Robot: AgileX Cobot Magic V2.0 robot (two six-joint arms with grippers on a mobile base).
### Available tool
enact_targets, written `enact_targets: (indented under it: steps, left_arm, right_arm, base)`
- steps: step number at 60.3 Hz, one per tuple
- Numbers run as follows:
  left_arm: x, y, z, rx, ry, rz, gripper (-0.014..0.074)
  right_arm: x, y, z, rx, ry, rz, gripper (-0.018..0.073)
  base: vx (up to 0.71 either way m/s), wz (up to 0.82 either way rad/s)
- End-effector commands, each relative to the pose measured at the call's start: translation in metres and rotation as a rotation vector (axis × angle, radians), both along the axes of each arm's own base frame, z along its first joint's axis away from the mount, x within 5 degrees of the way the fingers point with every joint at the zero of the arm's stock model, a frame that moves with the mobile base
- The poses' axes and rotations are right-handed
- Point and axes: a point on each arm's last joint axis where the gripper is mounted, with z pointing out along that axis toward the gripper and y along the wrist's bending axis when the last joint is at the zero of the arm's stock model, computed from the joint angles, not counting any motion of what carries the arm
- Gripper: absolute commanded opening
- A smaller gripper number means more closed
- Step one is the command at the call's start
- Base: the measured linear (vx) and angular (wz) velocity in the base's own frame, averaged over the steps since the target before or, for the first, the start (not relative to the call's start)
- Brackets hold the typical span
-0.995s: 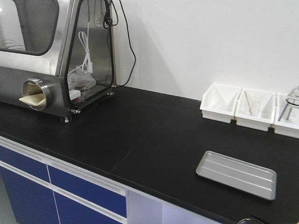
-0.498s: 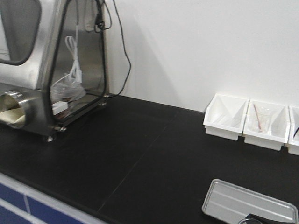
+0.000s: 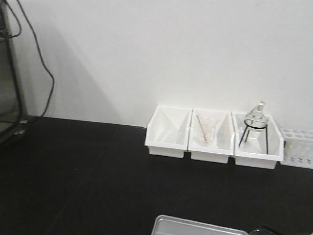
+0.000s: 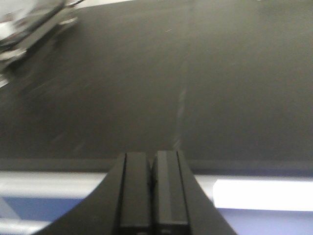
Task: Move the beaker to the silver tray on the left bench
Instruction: 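Drive the base to the bench with the silver tray, holding the beaker, then lower the beaker onto the silver tray and open the right gripper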
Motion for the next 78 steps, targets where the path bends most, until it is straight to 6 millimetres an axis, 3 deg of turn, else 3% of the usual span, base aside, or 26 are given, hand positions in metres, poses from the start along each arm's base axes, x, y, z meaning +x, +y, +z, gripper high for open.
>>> enact_targets:
  steps: [1,29,60,73,78]
  left_arm:
    - [0.002,-0.001,0.001,-0.006,-0.069,-0.015,0.0001]
    - [0.002,-0.001,0.001,-0.006,-0.069,-0.015,0.0001]
    - [0.002,-0.001,0.001,-0.006,-0.069,-0.015,0.0001]
    - [0.002,-0.001,0.001,-0.006,-0.069,-0.015,0.0001]
    - [0.002,-0.001,0.001,-0.006,-0.069,-0.015,0.0001]
  right_arm:
    - [0.003,0.001,0.018,0.058,-0.109,0.0,-0.0011]
    - [0.003,0.001,0.018,0.057,-0.107,-0.001,-0.0011]
    - [0.003,0.002,0.024,0.091,-0.168,0.004,-0.0011]
    - [0.003,0.003,0.037,0.258,-0.243,0.004,-0.0011]
    - [0.014,0.005,0.037,0.287,-0.289,-0.012,-0.0011]
  base:
    - [0.2,-0.56]
    - [0.13,-0.47]
    - [0.01,-0.03]
    - [0.0,0.01]
    - [0.0,0.0]
